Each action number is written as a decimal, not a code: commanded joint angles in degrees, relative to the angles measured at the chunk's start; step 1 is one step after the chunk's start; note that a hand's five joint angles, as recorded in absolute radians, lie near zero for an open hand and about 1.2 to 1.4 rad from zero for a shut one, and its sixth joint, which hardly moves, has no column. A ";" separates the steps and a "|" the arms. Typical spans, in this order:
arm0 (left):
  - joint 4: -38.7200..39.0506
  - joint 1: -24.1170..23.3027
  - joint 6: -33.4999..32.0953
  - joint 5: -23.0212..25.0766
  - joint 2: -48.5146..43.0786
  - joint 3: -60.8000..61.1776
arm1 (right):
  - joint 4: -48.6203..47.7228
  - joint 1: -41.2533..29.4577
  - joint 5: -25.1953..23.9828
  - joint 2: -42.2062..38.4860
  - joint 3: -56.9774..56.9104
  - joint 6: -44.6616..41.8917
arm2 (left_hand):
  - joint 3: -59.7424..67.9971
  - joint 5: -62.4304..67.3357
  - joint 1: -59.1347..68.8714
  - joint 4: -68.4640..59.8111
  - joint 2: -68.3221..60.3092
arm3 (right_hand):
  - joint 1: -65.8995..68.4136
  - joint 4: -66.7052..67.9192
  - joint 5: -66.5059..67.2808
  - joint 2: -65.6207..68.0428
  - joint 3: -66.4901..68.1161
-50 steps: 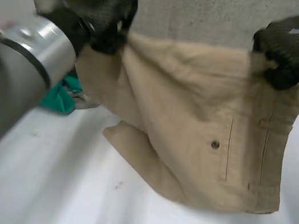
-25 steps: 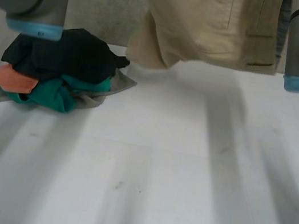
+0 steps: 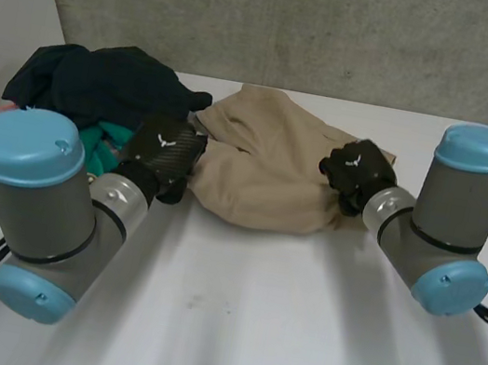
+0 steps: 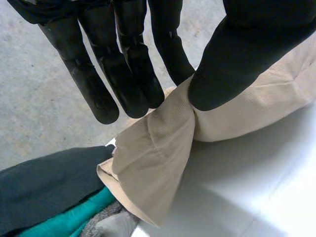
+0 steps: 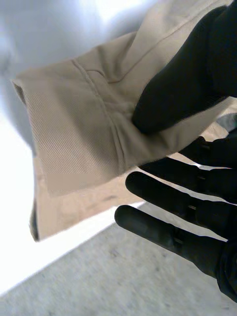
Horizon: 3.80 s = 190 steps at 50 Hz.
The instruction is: Fold the laundry.
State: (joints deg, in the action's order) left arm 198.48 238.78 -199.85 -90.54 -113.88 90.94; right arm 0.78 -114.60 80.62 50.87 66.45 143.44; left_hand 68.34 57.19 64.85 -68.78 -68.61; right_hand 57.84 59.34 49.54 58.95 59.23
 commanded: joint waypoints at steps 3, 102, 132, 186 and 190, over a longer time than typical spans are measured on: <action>0.24 -0.16 0.16 0.18 2.08 -1.02 | 8.87 2.18 3.14 6.07 1.84 21.79 | 11.66 12.81 15.15 -11.22 -11.39 | -29.92 -31.42 -31.62 -31.03 -31.31; -20.84 -4.47 -12.41 -2.28 -5.65 -11.48 | 11.26 -0.01 4.20 18.30 22.14 -4.04 | 11.66 12.81 15.15 -11.22 -11.39 | 22.16 20.66 20.46 21.05 20.77; -19.01 1.33 -10.30 3.94 -5.11 -12.35 | 9.15 0.69 4.11 21.20 30.84 -4.74 | -43.85 -42.70 -40.36 44.29 44.12 | 22.16 20.66 20.46 21.05 20.77; -15.05 4.50 -13.72 -4.03 -10.68 -11.66 | 8.01 0.43 4.20 21.46 32.08 -2.64 | -33.20 -32.05 -29.71 33.64 33.47 | 22.16 20.66 20.46 21.05 20.77; -15.49 3.18 -12.68 -4.38 -3.57 -9.21 | 8.01 0.52 4.11 21.46 31.72 -1.49 | -36.07 -34.92 -32.58 36.51 36.34 | 22.16 20.66 20.46 21.05 20.77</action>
State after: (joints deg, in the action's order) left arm 183.73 243.49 -213.88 -94.63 -125.47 79.36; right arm 8.80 -114.11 84.87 72.33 98.54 140.40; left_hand 34.63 24.20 31.47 -34.21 -34.37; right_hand 63.66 68.56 57.71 67.29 67.66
